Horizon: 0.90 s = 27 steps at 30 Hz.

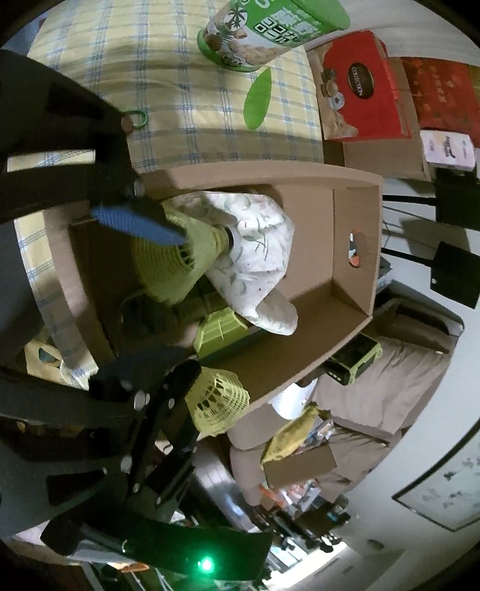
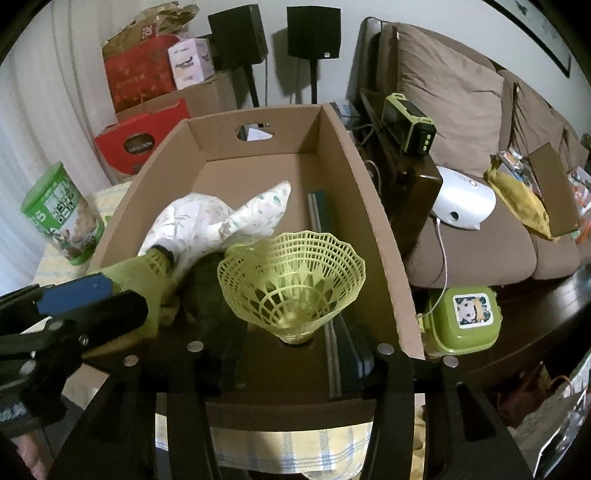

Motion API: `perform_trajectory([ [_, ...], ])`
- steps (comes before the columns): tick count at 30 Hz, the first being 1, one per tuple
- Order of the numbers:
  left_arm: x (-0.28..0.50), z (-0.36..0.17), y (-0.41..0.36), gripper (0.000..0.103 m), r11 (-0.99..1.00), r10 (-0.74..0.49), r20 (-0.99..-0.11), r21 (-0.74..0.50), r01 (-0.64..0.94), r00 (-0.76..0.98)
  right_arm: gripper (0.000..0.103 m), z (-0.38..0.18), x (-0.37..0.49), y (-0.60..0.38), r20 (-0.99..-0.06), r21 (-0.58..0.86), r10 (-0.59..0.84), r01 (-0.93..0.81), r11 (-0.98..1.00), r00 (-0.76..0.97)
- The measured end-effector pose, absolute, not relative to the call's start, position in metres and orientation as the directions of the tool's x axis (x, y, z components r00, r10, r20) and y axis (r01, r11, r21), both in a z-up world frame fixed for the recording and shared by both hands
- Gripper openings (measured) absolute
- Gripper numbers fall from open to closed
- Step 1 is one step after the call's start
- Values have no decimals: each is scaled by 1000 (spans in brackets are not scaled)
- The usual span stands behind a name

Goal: Organize objects
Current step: 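Lower both shuttlecocks into the box and open both tools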

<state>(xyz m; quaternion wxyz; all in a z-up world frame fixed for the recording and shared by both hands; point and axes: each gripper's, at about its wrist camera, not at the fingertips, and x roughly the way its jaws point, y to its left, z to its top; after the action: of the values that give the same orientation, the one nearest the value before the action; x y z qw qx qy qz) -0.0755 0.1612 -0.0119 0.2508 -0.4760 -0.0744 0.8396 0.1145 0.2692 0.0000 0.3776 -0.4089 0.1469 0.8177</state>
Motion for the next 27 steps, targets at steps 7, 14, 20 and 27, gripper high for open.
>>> perform_trajectory([
  [7,-72,-4,158,59,-844,525,-751,-399,-358,-400,70,8,112,266,-768,-75,512,-740,-668,-385],
  [14,-70,5,151,59,-829,552,-732,-430,-358,-400,70,18,117,263,-747,-58,528,-750,-658,-405],
  [20,-69,11,143,59,-848,524,-730,-401,-347,-438,70,31,119,260,-723,-49,545,-755,-654,-425],
  [27,-68,17,125,68,-887,459,-718,-331,-323,-524,70,41,112,250,-701,-61,558,-742,-668,-445],
])
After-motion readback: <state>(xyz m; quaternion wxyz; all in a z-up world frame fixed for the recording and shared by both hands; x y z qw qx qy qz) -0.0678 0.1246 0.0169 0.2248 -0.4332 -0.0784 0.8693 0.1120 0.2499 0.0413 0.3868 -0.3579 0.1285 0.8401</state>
